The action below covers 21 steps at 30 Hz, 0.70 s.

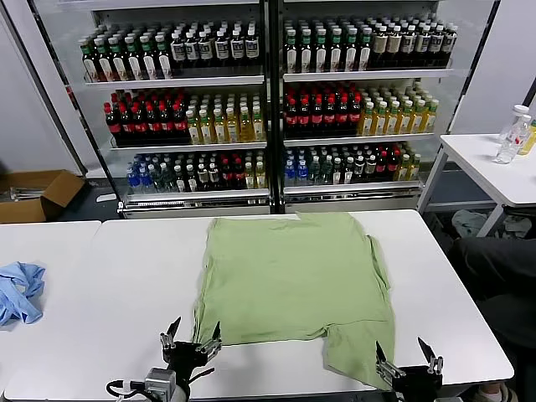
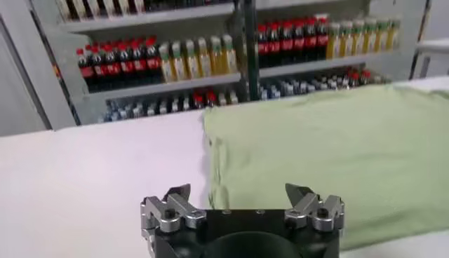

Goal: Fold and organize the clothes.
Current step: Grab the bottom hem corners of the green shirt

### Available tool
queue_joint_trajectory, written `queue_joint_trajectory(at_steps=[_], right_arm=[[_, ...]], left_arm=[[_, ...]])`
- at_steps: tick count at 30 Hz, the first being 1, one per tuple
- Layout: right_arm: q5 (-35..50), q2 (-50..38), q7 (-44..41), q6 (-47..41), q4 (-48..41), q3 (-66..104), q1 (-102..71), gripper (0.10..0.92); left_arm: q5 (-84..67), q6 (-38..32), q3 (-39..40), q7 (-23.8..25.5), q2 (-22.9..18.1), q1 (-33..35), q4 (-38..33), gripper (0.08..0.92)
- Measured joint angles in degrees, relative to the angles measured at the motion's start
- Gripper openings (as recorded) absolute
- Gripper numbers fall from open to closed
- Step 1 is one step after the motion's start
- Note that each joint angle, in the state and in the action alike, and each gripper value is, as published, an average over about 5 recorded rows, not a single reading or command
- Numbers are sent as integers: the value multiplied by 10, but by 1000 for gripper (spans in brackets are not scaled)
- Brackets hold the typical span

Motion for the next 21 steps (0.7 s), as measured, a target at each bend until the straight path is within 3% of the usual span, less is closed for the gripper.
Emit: queue_joint_trajectory(at_steps=[3, 21], right_arm=[[3, 2, -1, -3, -6, -5, 1, 785], [55, 8, -21, 6, -15, -12, 1, 273]], left_arm=[[1, 7, 1, -5, 2, -4, 10, 706], [9, 34, 18, -24, 13, 0, 36, 186]])
